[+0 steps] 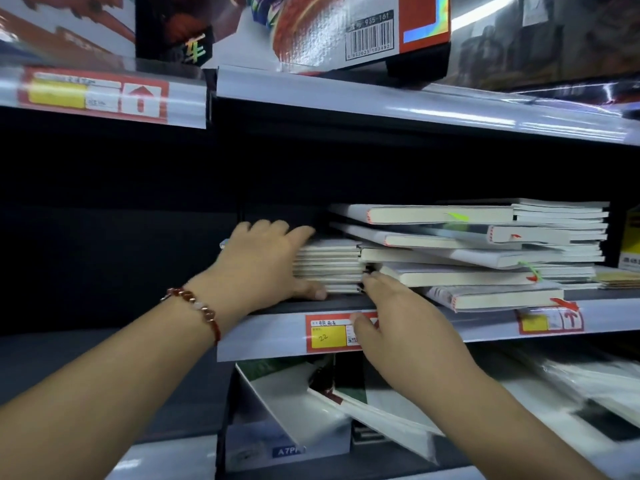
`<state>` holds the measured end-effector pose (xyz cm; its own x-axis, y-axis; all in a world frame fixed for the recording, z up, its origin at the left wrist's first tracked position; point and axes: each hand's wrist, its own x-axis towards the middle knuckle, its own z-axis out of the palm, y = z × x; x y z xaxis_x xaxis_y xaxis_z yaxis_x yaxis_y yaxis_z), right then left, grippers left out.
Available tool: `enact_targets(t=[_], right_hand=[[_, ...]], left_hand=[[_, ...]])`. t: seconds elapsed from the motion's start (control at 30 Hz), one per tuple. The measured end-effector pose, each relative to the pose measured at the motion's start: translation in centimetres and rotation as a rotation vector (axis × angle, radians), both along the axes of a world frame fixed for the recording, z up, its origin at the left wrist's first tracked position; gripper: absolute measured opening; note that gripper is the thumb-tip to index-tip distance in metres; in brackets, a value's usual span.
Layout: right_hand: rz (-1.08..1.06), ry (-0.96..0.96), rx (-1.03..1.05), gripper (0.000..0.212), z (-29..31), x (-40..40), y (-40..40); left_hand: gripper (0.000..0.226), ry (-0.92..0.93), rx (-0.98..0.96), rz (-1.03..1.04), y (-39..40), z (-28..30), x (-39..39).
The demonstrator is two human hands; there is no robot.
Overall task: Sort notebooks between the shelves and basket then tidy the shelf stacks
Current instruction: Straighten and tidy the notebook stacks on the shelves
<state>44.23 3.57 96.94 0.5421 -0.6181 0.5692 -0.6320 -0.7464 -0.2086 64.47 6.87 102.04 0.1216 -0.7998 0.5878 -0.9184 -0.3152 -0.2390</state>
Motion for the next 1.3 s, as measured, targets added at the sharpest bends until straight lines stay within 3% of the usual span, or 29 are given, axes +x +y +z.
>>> enact_targets(t=[0.13,0.27,0.33,0.43,0.57,0.67,0.77,0.97,1.1,1.13,1.23,1.3], right_hand=[[-0.101,0.022,0.036,0.062,0.4,1.7,0.5],[-0.150,-0.004,0.103,0.068,0.9,3.4,0.1],[-0.156,-0.015,0.143,0.068,1.3,3.7,-0.2],[-0.123,-0.052,0.232,0.062,1.8,3.7,-0.6],[-0.023,-0.169,0.214,0.041,1.5,2.7,-0.7],[0.029,-0.166,0.185,0.035,1.3,2.1,-0.5],[0.001,-0.089,0.167,0.044,1.7,2.2,-0.8],[-0.026,-0.043,0.175,0.060,1.5,2.4,-1.1],[0.022,-0.105,0.199,0.056,1.3,2.2,-1.1],[0.033,-0.116,0.219,0.053,1.3,2.3,-1.2],[0.011,-0.141,0.279,0.047,1.3,3.2,-1.7],[-0.026,-0.180,0.295,0.051,1.3,3.9,-1.9]], left_hand=[[0.113,0.229,0.032,0.168,3.7,0.2,3.4],[0.113,0.697,-0.106,-0.040,4.9,-1.2,5.1],[0.095,0.844,-0.188,-0.169,4.8,-2.5,5.6],[0.062,0.929,-0.265,-0.315,4.4,-3.7,6.0],[0.047,1.002,-0.296,-0.439,4.6,-4.4,6.0],[0.045,1.153,-0.363,-0.525,4.8,-5.3,5.7],[0.049,1.241,-0.378,-0.564,4.6,-6.0,5.3],[0.053,1.276,-0.398,-0.566,4.8,-6.0,4.8],[0.046,1.286,-0.386,-0.552,5.2,-5.7,5.0],[0.057,1.297,-0.379,-0.538,5.1,-5.4,5.5],[0.132,1.365,-0.348,-0.432,4.2,-4.3,6.6],[0.138,1.451,-0.321,-0.462,3.4,-3.7,6.4]])
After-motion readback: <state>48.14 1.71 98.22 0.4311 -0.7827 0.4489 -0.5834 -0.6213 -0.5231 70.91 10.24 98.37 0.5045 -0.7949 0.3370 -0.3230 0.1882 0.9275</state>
